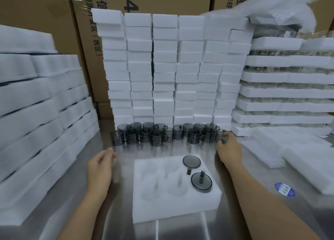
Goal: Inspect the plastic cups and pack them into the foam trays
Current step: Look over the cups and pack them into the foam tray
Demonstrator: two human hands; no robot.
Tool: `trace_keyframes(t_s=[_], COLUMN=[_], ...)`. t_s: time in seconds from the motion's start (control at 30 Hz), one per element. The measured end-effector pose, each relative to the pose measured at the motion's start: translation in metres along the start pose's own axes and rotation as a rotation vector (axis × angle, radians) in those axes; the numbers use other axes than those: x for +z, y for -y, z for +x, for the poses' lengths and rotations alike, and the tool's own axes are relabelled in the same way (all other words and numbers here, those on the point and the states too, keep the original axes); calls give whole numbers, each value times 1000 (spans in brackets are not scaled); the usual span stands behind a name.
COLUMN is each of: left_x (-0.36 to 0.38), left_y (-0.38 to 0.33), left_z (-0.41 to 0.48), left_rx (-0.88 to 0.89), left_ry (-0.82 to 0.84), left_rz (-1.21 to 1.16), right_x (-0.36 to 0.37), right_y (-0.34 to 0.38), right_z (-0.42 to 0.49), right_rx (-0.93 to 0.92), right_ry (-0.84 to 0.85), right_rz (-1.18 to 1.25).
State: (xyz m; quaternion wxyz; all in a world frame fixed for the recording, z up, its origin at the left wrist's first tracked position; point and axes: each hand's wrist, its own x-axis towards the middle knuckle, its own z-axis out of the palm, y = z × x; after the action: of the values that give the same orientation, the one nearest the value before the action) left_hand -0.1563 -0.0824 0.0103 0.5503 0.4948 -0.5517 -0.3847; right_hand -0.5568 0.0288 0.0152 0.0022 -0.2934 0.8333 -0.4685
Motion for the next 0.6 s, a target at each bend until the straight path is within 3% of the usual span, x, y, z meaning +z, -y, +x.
trace_keyframes(t_s=[0.1, 0.27, 0.43, 0.6], left_x=[-1, -1, -8, -12], left_y=[2, -2, -19, -42], left_z=[12, 1, -42, -111], left_rx=[-74, -58, -182, 167], left_ry=[-76, 48, 157, 229], left_rz=[-93, -82, -346, -223], right_x=[-6, -20, -46, -74], right_y=[-4, -8, -7, 35], right_z=[-6, -40, -96, -148], right_rx=[57, 48, -133, -404], right_ry=[-45, -54, -152, -108], right_rz=[108, 232, 300, 390])
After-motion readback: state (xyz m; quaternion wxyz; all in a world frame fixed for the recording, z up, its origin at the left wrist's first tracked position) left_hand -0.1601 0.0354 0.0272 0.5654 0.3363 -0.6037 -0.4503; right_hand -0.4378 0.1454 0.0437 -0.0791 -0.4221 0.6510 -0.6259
